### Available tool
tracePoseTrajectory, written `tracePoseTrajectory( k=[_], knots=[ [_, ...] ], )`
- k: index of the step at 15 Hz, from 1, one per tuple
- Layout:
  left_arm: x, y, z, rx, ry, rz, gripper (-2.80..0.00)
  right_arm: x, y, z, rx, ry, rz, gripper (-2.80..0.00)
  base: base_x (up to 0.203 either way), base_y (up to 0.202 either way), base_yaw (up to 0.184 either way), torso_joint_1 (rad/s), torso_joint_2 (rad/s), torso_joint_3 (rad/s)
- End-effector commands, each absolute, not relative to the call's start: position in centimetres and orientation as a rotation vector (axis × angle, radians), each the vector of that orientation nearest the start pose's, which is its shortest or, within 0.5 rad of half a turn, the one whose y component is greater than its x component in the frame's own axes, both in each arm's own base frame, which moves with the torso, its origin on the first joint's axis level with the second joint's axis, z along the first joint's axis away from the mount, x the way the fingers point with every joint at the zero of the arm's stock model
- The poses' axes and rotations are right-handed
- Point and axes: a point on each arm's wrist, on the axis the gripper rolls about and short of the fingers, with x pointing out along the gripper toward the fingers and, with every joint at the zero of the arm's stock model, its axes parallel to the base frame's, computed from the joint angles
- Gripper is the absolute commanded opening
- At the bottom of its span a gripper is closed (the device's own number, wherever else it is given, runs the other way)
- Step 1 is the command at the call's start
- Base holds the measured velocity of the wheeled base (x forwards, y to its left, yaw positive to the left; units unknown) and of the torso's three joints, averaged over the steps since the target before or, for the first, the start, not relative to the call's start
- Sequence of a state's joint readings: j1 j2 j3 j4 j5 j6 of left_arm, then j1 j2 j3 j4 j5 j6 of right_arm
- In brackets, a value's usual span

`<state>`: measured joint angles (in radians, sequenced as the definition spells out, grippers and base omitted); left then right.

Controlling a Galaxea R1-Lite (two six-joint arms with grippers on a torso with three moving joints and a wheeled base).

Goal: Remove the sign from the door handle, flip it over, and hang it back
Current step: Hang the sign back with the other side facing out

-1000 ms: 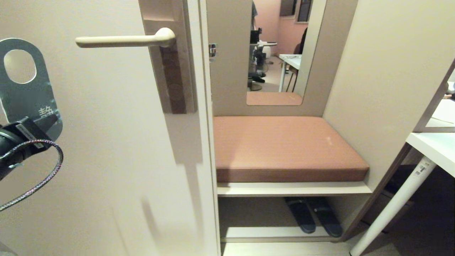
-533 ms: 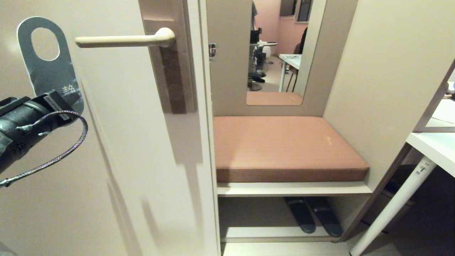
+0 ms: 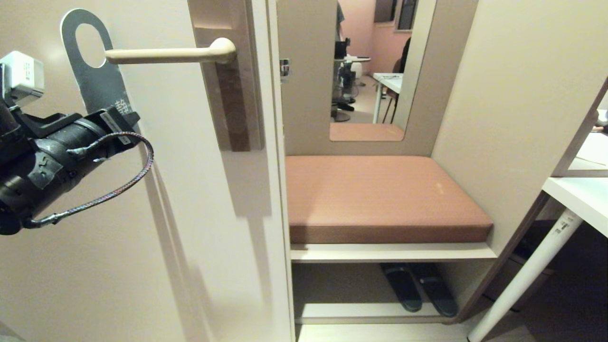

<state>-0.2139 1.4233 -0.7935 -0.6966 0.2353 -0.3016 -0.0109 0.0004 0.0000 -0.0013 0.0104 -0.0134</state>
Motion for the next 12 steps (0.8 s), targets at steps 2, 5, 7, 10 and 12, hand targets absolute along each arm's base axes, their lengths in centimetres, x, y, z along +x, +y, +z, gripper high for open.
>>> tracePoseTrajectory(
  k=[2, 5, 7, 10, 12],
  knots=[
    [24.2, -6.1, 25.9, -0.319, -0.057, -0.009, -2.8, -2.3, 0.0, 7.6, -0.014, -0.002, 0.001, -2.8, 0.0, 0.0, 0.0, 0.0, 0.0, 0.0],
    [23.6, -8.1, 25.9, -0.321, -0.049, -0.032, -2.8, -2.3, 0.0, 7.6, -0.014, -0.002, 0.0, -2.8, 0.0, 0.0, 0.0, 0.0, 0.0, 0.0],
    [23.2, -8.9, 25.8, -0.323, -0.044, -0.044, -2.8, -2.3, 0.0, 7.6, -0.014, -0.003, 0.0, -2.8, 0.0, 0.0, 0.0, 0.0, 0.0, 0.0],
    [23.0, -8.8, 25.7, -0.322, -0.045, -0.031, -2.8, -2.3, 0.0, 7.6, -0.014, -0.002, 0.0, -2.8, 0.0, 0.0, 0.0, 0.0, 0.0, 0.0],
    [22.6, -8.6, 25.6, -0.317, -0.043, -0.027, -2.8, -2.3, 0.0, 7.6, -0.014, -0.002, 0.0, -2.8, 0.0, 0.0, 0.0, 0.0, 0.0, 0.0]
  ],
)
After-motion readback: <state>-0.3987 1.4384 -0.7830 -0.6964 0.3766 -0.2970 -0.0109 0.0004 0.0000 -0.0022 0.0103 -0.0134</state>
